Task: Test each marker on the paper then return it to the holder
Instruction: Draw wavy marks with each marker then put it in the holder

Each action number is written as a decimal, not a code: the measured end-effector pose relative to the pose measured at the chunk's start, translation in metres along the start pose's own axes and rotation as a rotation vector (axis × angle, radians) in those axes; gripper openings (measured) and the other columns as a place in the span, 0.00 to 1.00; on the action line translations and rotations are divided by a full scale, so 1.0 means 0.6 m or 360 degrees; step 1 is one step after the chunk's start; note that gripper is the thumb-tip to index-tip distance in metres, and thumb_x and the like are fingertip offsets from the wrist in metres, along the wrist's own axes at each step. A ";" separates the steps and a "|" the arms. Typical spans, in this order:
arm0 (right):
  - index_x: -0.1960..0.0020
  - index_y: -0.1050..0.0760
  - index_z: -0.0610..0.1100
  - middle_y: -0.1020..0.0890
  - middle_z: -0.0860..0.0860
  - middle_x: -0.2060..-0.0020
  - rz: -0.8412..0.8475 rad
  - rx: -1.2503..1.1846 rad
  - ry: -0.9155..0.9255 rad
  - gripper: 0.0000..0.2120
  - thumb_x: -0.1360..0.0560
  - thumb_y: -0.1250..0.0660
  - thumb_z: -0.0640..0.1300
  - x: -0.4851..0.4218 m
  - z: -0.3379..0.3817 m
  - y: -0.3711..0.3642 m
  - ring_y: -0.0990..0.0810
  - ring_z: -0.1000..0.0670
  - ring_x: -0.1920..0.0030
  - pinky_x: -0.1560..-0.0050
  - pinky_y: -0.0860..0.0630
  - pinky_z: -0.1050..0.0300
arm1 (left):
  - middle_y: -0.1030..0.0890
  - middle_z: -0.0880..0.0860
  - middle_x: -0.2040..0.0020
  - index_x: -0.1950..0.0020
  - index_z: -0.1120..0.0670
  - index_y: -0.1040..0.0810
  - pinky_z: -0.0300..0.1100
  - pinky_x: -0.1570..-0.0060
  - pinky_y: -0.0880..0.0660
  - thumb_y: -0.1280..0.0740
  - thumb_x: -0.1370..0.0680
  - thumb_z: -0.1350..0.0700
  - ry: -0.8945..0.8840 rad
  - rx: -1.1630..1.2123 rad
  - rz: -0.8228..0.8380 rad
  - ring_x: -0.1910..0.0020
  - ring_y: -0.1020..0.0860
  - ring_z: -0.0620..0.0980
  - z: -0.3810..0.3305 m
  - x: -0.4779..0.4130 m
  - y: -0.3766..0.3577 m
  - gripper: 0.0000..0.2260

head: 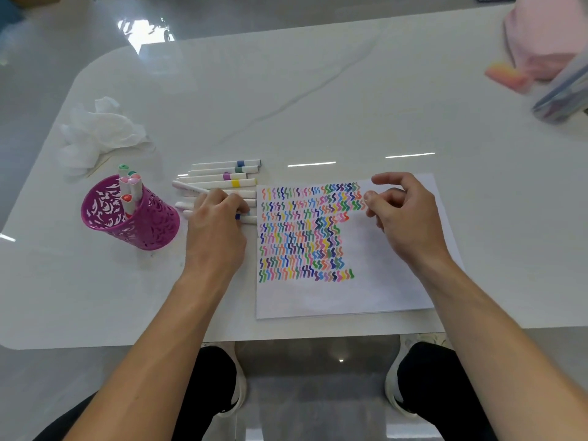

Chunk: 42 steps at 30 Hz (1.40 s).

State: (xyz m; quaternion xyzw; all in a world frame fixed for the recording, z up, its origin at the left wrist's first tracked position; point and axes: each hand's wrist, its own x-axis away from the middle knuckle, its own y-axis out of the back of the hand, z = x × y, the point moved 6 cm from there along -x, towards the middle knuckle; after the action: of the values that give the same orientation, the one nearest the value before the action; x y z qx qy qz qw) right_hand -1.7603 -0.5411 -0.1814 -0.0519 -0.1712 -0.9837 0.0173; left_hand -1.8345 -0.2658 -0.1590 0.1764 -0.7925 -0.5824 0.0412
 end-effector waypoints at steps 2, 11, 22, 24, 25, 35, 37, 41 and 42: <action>0.39 0.23 0.48 0.17 0.54 0.70 0.0002 -0.0004 -0.0001 0.09 0.20 0.29 0.43 0.000 -0.001 0.000 0.22 0.62 0.68 0.55 0.25 0.55 | 0.20 0.56 0.48 0.48 0.59 0.16 0.43 0.52 0.33 0.28 0.25 0.69 -0.0008 -0.0001 0.0017 0.46 0.25 0.57 -0.004 0.000 -0.001 0.09; 0.40 0.23 0.48 0.17 0.55 0.70 0.0011 0.0024 -0.0006 0.09 0.19 0.30 0.43 0.001 -0.002 -0.004 0.20 0.62 0.67 0.55 0.24 0.56 | 0.19 0.54 0.47 0.45 0.57 0.16 0.45 0.52 0.29 0.26 0.24 0.56 -0.0052 -0.0040 0.0093 0.46 0.25 0.54 -0.019 0.004 -0.002 0.09; 0.39 0.23 0.47 0.17 0.54 0.69 0.0043 0.0055 -0.0015 0.09 0.19 0.30 0.42 0.004 -0.003 -0.014 0.20 0.63 0.68 0.56 0.24 0.57 | 0.20 0.55 0.45 0.45 0.55 0.21 0.53 0.53 0.25 0.29 0.22 0.60 0.0143 -0.0253 0.0162 0.44 0.26 0.57 0.009 0.013 0.015 0.07; 0.40 0.23 0.48 0.17 0.53 0.69 0.0043 0.0056 -0.0016 0.09 0.19 0.30 0.42 0.005 -0.002 -0.016 0.20 0.63 0.68 0.55 0.24 0.57 | 0.19 0.56 0.46 0.46 0.56 0.22 0.53 0.54 0.27 0.31 0.22 0.62 0.0149 -0.0169 0.0083 0.45 0.26 0.58 0.011 0.013 0.024 0.06; 0.40 0.23 0.48 0.17 0.54 0.69 0.0042 0.0057 -0.0014 0.09 0.19 0.30 0.42 0.005 -0.003 -0.017 0.20 0.63 0.68 0.56 0.24 0.57 | 0.19 0.56 0.48 0.47 0.56 0.23 0.52 0.55 0.29 0.32 0.22 0.63 0.0142 -0.0109 0.0042 0.46 0.26 0.58 0.010 0.012 0.029 0.05; 0.45 0.19 0.48 0.16 0.57 0.69 0.0160 0.0038 0.0024 0.04 0.20 0.29 0.43 0.009 0.001 -0.029 0.19 0.62 0.67 0.62 0.25 0.63 | 0.23 0.43 0.49 0.30 0.44 0.26 0.35 0.53 0.29 0.35 0.18 0.59 -0.0362 0.0606 -0.0025 0.54 0.26 0.41 -0.066 0.018 0.055 0.17; 0.46 0.19 0.48 0.15 0.56 0.66 0.0237 0.0029 0.0050 0.03 0.20 0.29 0.43 0.012 0.006 -0.034 0.19 0.60 0.67 0.65 0.26 0.67 | 0.22 0.42 0.53 0.36 0.45 0.22 0.34 0.57 0.27 0.32 0.19 0.58 -0.0312 0.0769 -0.0012 0.56 0.24 0.44 -0.074 0.019 0.054 0.13; 0.51 0.18 0.47 0.15 0.54 0.64 0.0314 0.0018 0.0148 0.04 0.19 0.30 0.45 0.019 0.016 -0.040 0.17 0.54 0.64 0.63 0.20 0.58 | 0.17 0.44 0.59 0.45 0.48 0.20 0.45 0.54 0.22 0.28 0.21 0.56 -0.0145 0.1081 0.0118 0.58 0.19 0.46 -0.089 0.020 0.038 0.07; 0.52 0.18 0.48 0.15 0.54 0.63 0.0311 0.0069 0.0186 0.05 0.18 0.31 0.46 0.021 0.018 -0.040 0.16 0.53 0.63 0.61 0.19 0.56 | 0.16 0.43 0.60 0.46 0.48 0.20 0.45 0.54 0.22 0.28 0.22 0.56 -0.0120 0.1105 0.0152 0.58 0.18 0.45 -0.092 0.020 0.033 0.06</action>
State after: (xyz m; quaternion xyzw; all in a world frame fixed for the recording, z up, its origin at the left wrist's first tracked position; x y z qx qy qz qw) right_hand -1.7728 -0.5151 -0.1778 -0.0106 -0.1854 -0.9747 0.1243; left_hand -1.8353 -0.3148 -0.1246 0.1210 -0.9515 -0.2818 -0.0234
